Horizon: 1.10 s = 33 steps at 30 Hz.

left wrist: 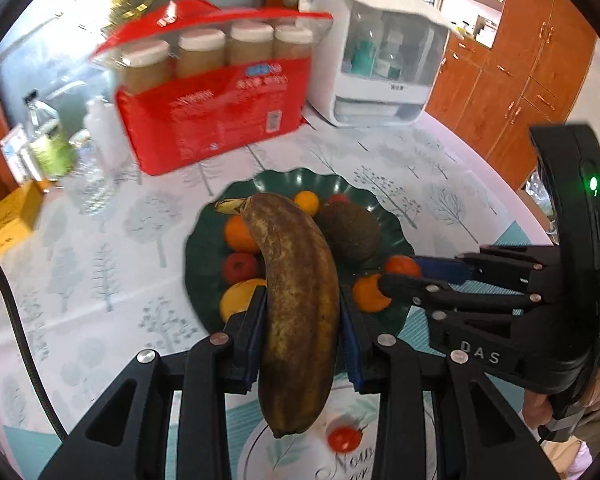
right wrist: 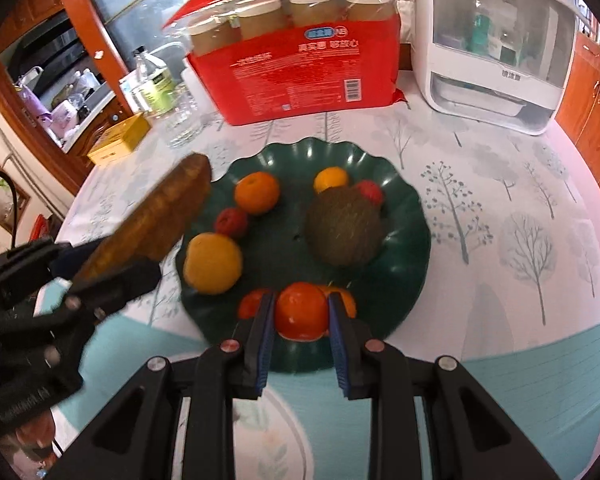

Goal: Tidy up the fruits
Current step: 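Carry the banana with the left tool while the right tool carries the tomato onto the green plate, then open both tools and withdraw them from the green plate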

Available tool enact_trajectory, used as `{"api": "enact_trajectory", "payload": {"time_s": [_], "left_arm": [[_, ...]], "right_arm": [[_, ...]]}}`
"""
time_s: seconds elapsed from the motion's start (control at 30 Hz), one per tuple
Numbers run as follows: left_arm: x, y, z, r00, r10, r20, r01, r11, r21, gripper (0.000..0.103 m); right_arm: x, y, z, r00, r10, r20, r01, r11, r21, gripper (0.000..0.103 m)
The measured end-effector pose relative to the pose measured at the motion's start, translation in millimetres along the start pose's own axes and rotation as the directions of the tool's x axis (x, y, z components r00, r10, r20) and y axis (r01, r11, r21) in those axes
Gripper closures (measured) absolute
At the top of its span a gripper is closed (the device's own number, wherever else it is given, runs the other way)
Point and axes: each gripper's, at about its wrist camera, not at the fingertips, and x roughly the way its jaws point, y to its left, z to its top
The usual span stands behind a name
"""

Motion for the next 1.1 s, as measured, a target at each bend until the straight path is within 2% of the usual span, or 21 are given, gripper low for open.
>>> {"api": "enact_trajectory", "payload": {"time_s": [0.23,0.57,0.7,0.73,0.87,1.0,1.1], "left_arm": [[41.1,-1.9,-5.1,0.998,-0.019,-0.062,0.019,1.0,-0.012,0.071],[47.6,10.1,-7.7,0.996,-0.058,-0.064,0.056,0.997,-0.044,0.07],[36.9,18.6,-7.3,0.995,-0.095,-0.03,0.092,0.993,-0.076,0.061],[34.7,19.6,-7.8,0.996,-0.087,-0.025,0.085,0.993,-0.077,0.057],[26.5,24.9,-8.9,0.998,-0.068,-0.014,0.067,0.994,-0.089,0.054],[15.1,32.4,-9.5,0.998,-0.059,0.012,0.06,0.99,-0.125,0.042],[8.2,36.3,-9.8,0.999,-0.048,0.022,0.051,0.989,-0.142,0.039]], "right_arm": [[25.0,-4.6,7.1,0.999,-0.001,-0.036,0.001,1.0,-0.012,0.077],[36.7,3.3,9.7,1.0,-0.012,-0.025,0.01,0.997,-0.083,0.077],[40.0,7.3,9.8,0.999,-0.025,-0.025,0.022,0.995,-0.099,0.076],[40.8,8.3,9.8,0.999,-0.024,-0.028,0.021,0.995,-0.101,0.076],[43.8,12.8,10.4,0.999,-0.021,-0.042,0.016,0.994,-0.108,0.075],[41.6,17.9,11.8,0.999,-0.012,-0.038,0.008,0.993,-0.117,0.074],[38.4,20.5,12.9,0.999,-0.017,-0.03,0.013,0.992,-0.126,0.07]]}}
